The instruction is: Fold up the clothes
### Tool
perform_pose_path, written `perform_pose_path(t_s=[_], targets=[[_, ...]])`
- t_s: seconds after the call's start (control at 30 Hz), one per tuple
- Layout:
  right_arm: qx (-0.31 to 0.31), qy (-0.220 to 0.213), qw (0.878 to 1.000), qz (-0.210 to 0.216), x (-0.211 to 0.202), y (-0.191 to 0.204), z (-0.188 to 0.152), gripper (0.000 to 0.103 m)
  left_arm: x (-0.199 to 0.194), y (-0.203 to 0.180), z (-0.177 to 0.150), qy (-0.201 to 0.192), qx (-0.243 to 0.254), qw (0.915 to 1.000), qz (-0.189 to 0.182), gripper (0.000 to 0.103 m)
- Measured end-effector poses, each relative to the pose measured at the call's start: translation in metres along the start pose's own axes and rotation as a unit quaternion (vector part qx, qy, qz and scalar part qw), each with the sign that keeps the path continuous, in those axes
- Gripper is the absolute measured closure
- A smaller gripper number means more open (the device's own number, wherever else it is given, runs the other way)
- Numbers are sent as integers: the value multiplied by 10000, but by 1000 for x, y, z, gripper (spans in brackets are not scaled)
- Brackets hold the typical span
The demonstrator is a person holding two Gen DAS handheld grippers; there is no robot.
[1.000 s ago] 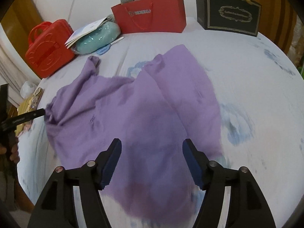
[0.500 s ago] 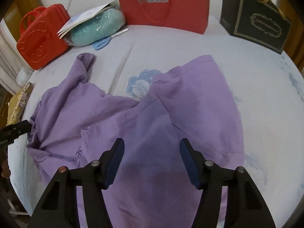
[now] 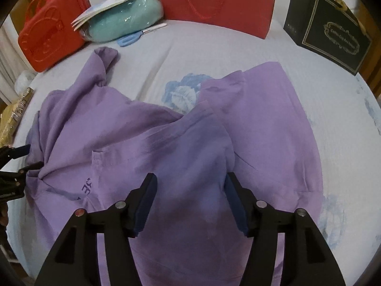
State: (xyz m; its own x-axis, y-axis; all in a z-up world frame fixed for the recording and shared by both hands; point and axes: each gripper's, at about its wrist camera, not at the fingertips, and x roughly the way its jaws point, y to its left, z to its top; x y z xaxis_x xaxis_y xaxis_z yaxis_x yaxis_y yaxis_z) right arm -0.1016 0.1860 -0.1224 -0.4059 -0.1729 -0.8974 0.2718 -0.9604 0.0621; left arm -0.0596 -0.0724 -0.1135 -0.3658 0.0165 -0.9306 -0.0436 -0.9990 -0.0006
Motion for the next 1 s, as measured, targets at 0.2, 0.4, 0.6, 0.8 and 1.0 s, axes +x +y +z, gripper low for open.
perform_pose_path(t_s=[0.2,0.4,0.6,0.8,1.0], targets=[[-171,33,9995,-280,-11,-1,-5,99,-9,2,0,35,-166,9998,127,56],[180,-420,9989,-68,-65,-16,-21,99,-45,17,-7,-214,-480,9986,-19,79],[385,-781,9959,248,-134,-26,-63,99,-95,34,-27,-598,-523,9968,-1,87],[625,-691,9937,629,-181,-38,-115,99,-102,41,-43,-487,-426,9979,-62,91],[992,-11,9926,703,-175,-49,-175,97,-84,34,-33,-336,-388,9983,-268,75]])
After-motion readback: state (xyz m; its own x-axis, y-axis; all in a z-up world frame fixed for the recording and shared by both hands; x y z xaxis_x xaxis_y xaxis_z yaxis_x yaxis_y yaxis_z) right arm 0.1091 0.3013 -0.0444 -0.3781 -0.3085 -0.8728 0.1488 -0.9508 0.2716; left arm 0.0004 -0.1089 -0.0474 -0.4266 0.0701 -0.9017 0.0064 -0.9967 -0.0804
